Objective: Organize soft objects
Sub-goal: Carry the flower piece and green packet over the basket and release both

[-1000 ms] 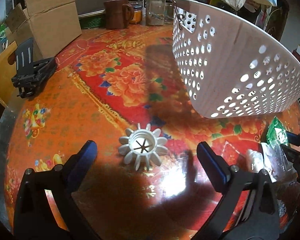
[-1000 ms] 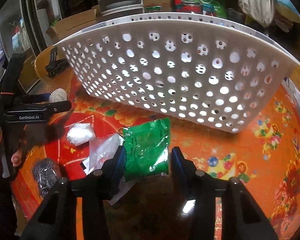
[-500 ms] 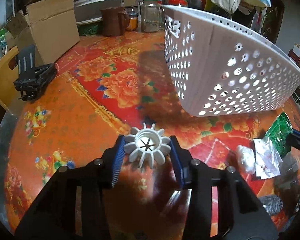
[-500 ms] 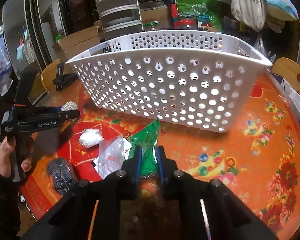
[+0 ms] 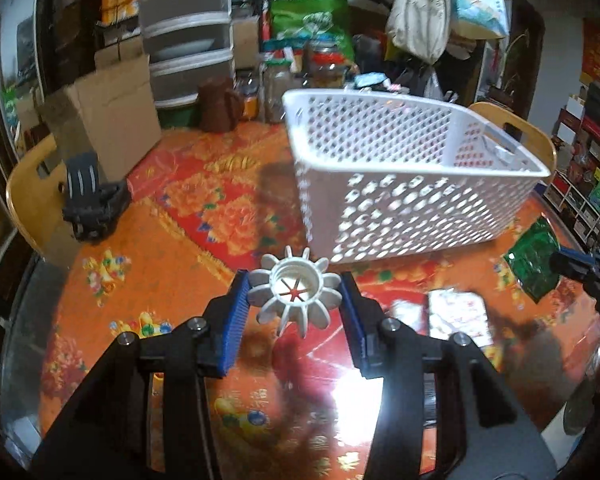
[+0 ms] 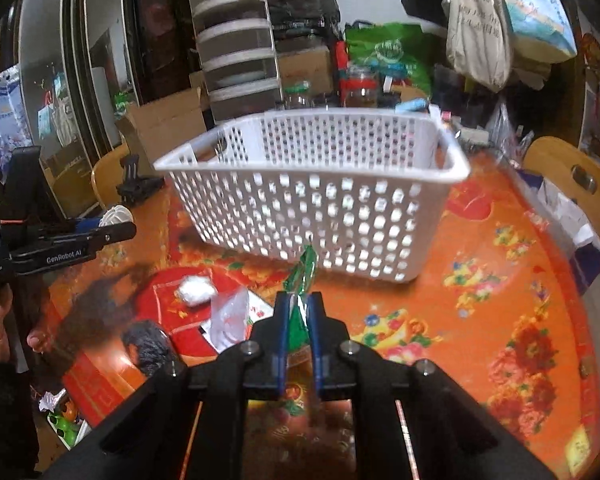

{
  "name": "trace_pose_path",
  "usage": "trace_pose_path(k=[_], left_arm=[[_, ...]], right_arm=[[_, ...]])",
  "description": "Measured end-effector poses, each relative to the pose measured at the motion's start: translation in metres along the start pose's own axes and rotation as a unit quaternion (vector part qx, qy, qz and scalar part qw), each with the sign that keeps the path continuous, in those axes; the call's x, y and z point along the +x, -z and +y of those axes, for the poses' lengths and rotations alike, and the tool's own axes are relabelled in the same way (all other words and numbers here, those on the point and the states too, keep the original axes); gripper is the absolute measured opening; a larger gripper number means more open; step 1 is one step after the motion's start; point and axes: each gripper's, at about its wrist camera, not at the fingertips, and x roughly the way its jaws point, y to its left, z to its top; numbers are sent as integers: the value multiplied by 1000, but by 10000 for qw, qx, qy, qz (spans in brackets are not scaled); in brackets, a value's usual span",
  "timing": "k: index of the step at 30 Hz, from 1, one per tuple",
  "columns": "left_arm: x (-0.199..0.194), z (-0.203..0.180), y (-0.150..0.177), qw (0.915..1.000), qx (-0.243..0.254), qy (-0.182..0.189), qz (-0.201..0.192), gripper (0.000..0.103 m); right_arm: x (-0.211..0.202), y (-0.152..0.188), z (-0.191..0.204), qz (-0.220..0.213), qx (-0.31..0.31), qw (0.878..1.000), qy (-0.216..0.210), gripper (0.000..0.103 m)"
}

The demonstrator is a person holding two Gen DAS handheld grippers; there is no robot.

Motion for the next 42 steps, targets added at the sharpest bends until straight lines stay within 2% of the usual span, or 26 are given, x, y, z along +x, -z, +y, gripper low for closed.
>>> trace_pose_path(k=[6, 12, 16, 19, 21, 25, 30, 34, 40, 42], left_arm=[[-30, -17, -29, 9998, 139, 93, -149, 41], [-49, -48, -76, 9985, 376, 244, -308, 41], [-31, -66, -113, 9984, 478, 250, -157, 41], [4, -75, -136, 9983, 448, 299, 239, 41], [34, -82, -145, 9973, 529, 106, 501, 41], [80, -88, -145, 9941, 577, -143, 909, 41], [119, -87, -136, 9899, 543, -266, 1281, 41], [133, -85, -130, 9885, 532, -287, 1386, 41], [133, -85, -130, 9889, 523, -285, 1362, 41], [132, -86, -130, 9891, 540, -267, 1346, 45]], right_arm=[[-35, -28, -2, -316, -60, 9995, 16, 8], [-51, -79, 1, -520, -212, 9983, 173, 8], [-34, -112, -3, -391, -245, 9984, 311, 8], [-5, -131, -10, -90, -217, 9991, 366, 8], [18, -138, -13, 161, -265, 9980, 542, 8], [66, -140, -30, 691, -194, 9943, 790, 8], [98, -134, -48, 1070, -87, 9902, 888, 8], [112, -128, -56, 1256, -59, 9878, 921, 8], [121, -124, -56, 1393, -53, 9862, 894, 8], [120, -124, -56, 1370, -27, 9866, 885, 8]])
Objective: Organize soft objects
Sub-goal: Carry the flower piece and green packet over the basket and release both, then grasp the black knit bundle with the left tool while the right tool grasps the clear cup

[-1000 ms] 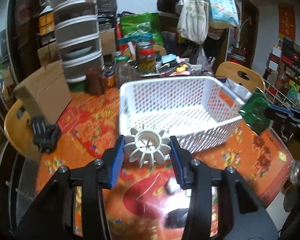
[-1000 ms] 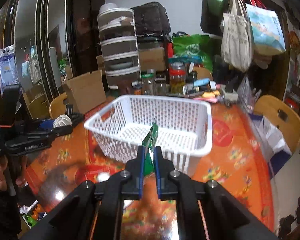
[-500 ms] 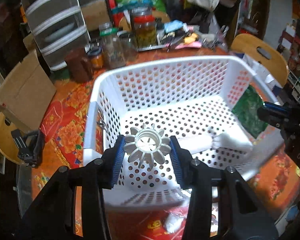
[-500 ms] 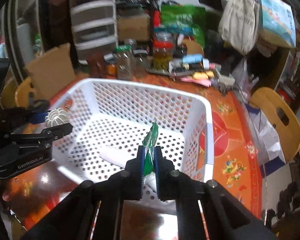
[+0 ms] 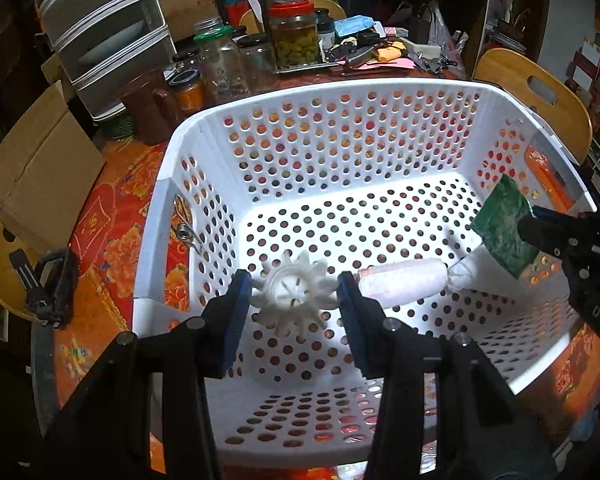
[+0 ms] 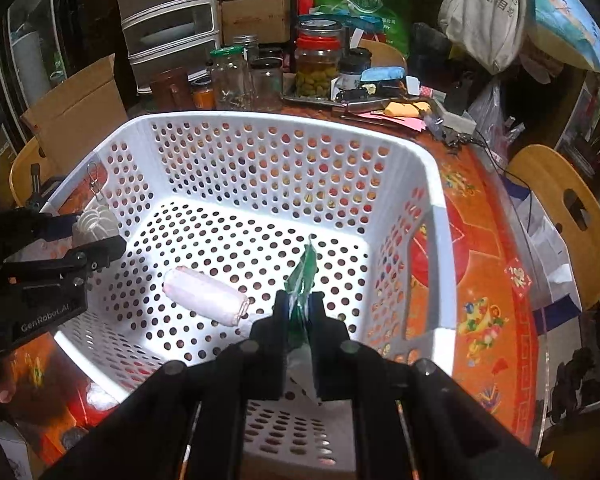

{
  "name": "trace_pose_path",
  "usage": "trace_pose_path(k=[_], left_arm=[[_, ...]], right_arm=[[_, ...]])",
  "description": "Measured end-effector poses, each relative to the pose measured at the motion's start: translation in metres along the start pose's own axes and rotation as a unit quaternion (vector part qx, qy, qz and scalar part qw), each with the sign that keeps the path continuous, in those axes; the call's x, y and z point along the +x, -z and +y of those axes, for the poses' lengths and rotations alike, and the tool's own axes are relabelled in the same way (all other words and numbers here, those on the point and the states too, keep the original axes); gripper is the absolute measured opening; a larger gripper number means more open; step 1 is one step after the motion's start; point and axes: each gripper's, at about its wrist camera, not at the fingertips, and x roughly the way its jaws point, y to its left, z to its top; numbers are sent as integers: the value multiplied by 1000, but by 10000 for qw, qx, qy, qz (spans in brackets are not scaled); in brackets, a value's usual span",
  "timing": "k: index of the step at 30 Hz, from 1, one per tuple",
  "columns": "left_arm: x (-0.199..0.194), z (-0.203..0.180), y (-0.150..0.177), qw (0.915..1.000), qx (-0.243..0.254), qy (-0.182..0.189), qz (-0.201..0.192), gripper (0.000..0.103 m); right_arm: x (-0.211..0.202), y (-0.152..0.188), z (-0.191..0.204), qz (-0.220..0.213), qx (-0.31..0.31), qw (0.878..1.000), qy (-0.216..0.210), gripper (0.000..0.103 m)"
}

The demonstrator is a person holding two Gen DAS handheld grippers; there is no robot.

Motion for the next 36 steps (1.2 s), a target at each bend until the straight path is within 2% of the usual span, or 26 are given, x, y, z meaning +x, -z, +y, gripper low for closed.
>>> trace_pose_path(k=[2, 4, 5, 6, 8, 10, 12, 14, 17, 22, 25, 31, 36], left_arm=[[-2, -1, 1, 10000, 16, 16, -51, 66], [-9, -2, 3, 9998, 11, -20, -217, 80], [-13, -1, 4, 9996, 5, -13, -295, 84], [-19, -1, 6, 9993, -15, 17, -371, 85], [-30, 2, 10, 9988, -48, 74, -475, 86], [-45, 4, 18, 9978, -27, 115, -654, 91], [-60, 6, 31, 9967, 39, 81, -804, 96], [-71, 8, 43, 9959, 37, 82, -899, 98], [-92, 19, 66, 9943, -139, 142, -1043, 101], [-123, 34, 113, 9916, -335, 164, -1237, 102], [-131, 37, 149, 9904, -479, 316, -1260, 102], [-104, 17, 214, 9944, -466, 437, -844, 102], [-83, -7, 234, 9946, -407, 628, -722, 103]], right_arm=[[-3, -1, 0, -52, 42, 10000, -56, 10], [-9, -1, -2, -166, 106, 9998, -97, 23], [-12, -1, -2, -207, 134, 9996, -116, 40], [-17, 0, -3, -266, 174, 9994, -114, 60], [-26, 3, -3, -413, 183, 9990, -56, 76], [-39, 8, -5, -585, 256, 9980, -22, 80], [-53, 15, -7, -764, 355, 9964, -119, 91], [-70, 27, -9, -946, 429, 9945, -148, 98], [-86, 43, -9, -1122, 448, 9926, -105, 103], [-108, 80, -1, -1268, 381, 9911, -133, 103], [-119, 110, 7, -1374, 437, 9894, -155, 103], [-107, 167, 13, -1271, 842, 9872, -457, 103], [-96, 192, 17, -1303, 966, 9854, -525, 103]])
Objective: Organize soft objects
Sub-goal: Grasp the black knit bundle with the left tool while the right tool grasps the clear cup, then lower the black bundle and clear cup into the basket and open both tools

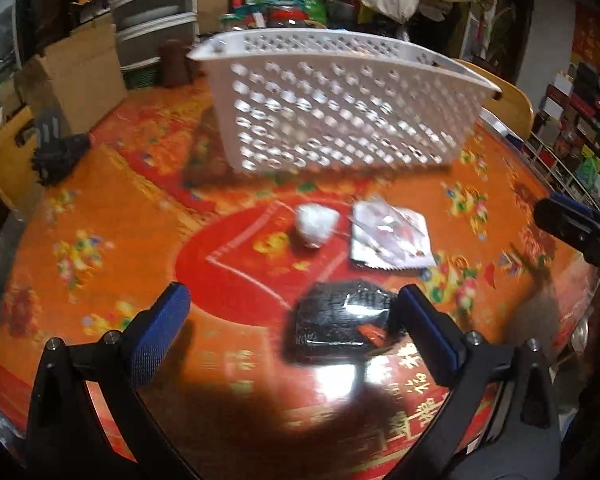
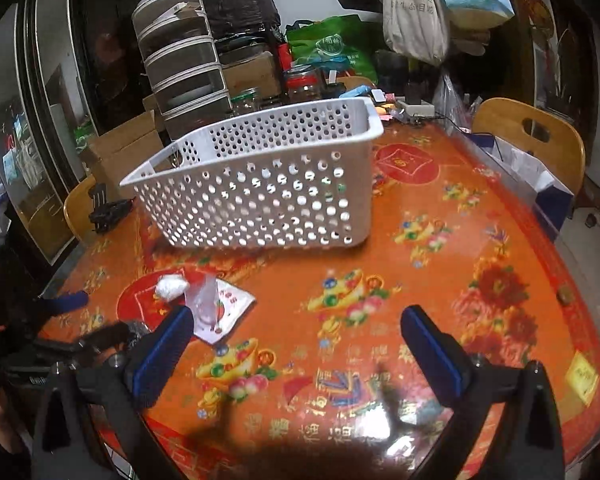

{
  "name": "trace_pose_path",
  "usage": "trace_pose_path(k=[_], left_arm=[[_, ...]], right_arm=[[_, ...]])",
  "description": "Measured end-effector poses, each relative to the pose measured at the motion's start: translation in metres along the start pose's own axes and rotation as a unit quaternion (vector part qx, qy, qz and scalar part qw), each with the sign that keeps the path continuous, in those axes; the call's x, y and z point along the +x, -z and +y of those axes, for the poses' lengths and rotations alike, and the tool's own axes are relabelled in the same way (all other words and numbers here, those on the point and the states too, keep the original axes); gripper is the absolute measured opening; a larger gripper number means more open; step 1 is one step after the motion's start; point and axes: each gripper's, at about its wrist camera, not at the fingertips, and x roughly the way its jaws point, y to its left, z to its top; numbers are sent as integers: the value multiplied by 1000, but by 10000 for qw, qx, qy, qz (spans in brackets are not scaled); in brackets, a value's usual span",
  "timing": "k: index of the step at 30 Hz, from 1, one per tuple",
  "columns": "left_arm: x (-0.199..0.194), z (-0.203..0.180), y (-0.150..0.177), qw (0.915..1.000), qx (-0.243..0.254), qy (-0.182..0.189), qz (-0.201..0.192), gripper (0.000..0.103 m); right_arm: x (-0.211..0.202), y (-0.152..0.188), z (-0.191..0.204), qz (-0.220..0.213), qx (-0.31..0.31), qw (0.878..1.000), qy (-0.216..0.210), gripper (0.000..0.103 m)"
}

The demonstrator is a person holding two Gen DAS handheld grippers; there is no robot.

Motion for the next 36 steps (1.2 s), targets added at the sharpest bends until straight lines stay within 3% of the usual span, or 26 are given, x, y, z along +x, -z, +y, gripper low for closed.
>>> trace_pose_path(k=[7, 12, 13, 14, 16, 20, 27, 34, 36], left_arm=[[2, -13, 7, 9999, 73, 24, -97, 103], [7, -16, 6, 9995, 142, 261, -119, 101], [7, -16, 6, 9994, 131, 297, -139, 94], [6, -16, 7, 9992, 115, 338, -179, 77], [1, -16, 7, 9981, 89, 548, -268, 53], [-7, -10, 8, 9976, 55, 576, -392, 50], [-26, 45, 4, 9961, -522, 367, -616, 50], [-28, 66, 8, 9952, -684, 307, -626, 50], [-27, 67, 8, 9951, -692, 312, -627, 50]], right_arm=[[19, 7, 21, 156, -274, 9991, -279, 103], [30, 9, 32, 223, -351, 9982, -423, 95], [32, 9, 33, 231, -349, 9982, -428, 95], [33, 9, 34, 239, -348, 9982, -425, 92], [37, 9, 37, 281, -371, 9980, -439, 86], [45, 9, 46, 383, -489, 9969, -485, 71], [71, 9, 80, 637, -1051, 9913, -475, 44], [93, 8, 104, 810, -1437, 9858, -315, 43], [98, 9, 107, 856, -1489, 9848, -267, 39]])
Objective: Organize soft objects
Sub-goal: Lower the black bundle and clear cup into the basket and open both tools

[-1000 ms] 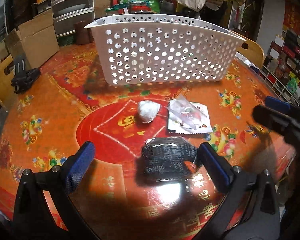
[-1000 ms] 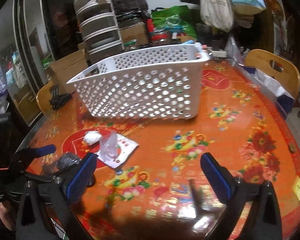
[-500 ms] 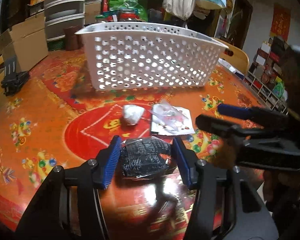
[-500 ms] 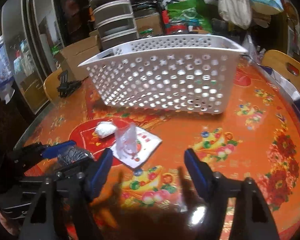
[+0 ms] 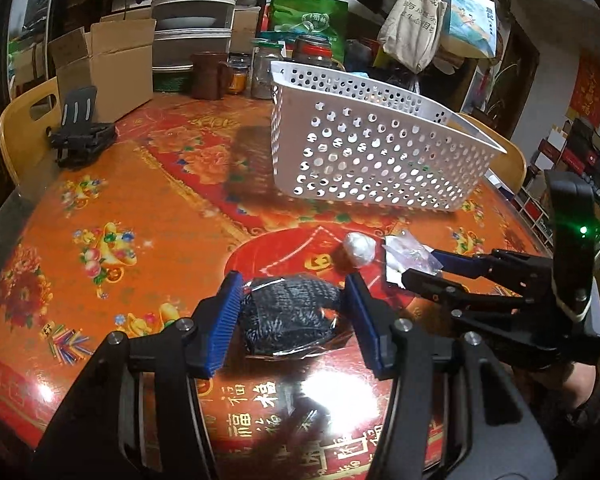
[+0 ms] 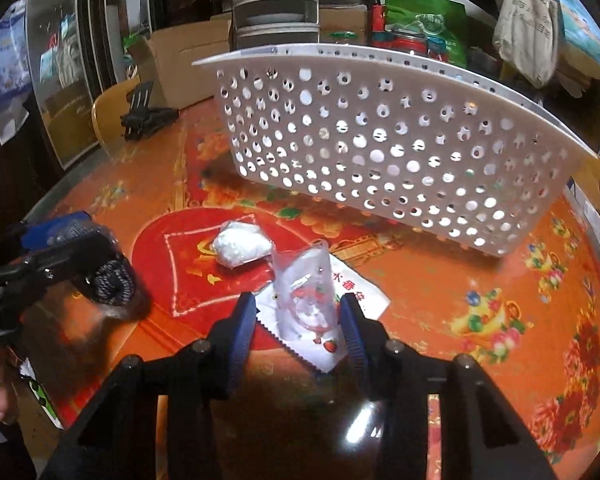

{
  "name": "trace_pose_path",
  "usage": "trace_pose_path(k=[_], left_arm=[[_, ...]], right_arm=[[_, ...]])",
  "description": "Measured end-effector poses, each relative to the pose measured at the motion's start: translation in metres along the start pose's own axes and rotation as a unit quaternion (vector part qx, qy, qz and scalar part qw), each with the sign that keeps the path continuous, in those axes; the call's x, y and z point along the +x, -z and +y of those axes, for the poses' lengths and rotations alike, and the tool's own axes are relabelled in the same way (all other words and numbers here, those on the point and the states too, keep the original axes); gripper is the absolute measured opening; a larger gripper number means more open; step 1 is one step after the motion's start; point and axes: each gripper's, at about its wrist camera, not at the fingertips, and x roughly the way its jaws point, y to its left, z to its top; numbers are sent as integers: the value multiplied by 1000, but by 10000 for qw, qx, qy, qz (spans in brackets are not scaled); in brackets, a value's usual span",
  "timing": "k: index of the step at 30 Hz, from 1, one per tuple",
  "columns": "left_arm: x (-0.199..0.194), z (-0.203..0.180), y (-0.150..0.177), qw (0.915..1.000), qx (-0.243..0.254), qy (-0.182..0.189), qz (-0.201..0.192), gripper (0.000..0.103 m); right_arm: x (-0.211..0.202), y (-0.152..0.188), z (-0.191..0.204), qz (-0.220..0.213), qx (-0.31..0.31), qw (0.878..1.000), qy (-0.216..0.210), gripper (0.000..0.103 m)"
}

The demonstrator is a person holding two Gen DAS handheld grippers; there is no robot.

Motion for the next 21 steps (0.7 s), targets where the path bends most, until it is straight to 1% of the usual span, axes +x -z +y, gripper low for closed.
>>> trace_pose_path(k=[1, 3, 7, 13, 21], left_arm=[[0, 1, 0, 10000, -4, -7, -3, 50], [2, 2, 0, 10000, -16, -17, 9, 50], [5, 2, 0, 10000, -47, -43, 24, 50], [8, -1, -4, 10000, -23, -14, 32, 50], [3, -17, -17, 9998, 188, 10, -76, 50]], right_arm=[[1, 0, 1, 5, -4, 10000, 18, 37], [1, 1, 1, -15, -7, 10000, 42, 29], [-5, 3, -1, -134, 4, 9999, 62, 28], [-26, 6, -12, -405, 125, 9990, 111, 27], [-58, 8, -26, -706, 255, 9970, 200, 27]])
